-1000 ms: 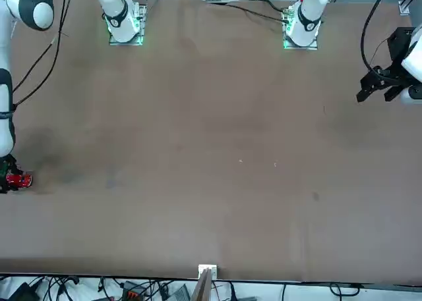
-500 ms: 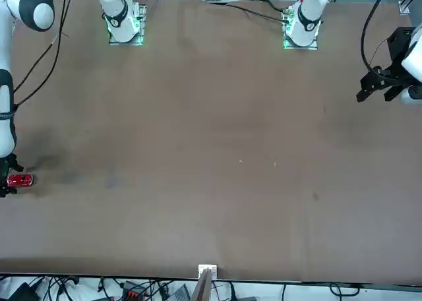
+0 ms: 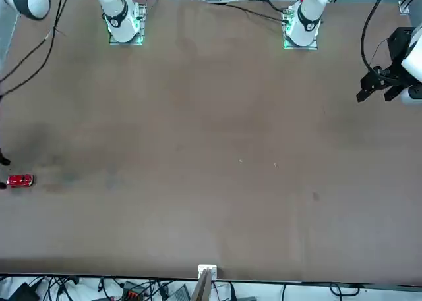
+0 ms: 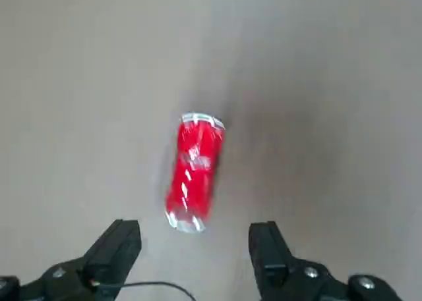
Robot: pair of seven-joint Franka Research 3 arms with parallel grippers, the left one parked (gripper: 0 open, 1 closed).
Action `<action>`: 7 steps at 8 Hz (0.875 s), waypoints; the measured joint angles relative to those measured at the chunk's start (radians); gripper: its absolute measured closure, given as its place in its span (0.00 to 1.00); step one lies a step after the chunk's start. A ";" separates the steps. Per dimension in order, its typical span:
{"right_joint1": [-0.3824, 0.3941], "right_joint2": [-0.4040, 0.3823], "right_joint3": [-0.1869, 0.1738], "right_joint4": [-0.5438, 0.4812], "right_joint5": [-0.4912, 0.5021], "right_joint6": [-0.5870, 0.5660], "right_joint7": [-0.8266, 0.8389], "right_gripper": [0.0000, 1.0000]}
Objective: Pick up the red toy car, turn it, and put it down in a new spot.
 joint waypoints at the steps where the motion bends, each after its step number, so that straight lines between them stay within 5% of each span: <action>1: 0.004 -0.073 0.006 -0.003 0.001 -0.132 -0.105 0.00; 4: 0.095 -0.238 0.019 -0.015 0.005 -0.461 -0.334 0.00; 7: 0.289 -0.334 0.024 -0.022 0.008 -0.649 -0.379 0.00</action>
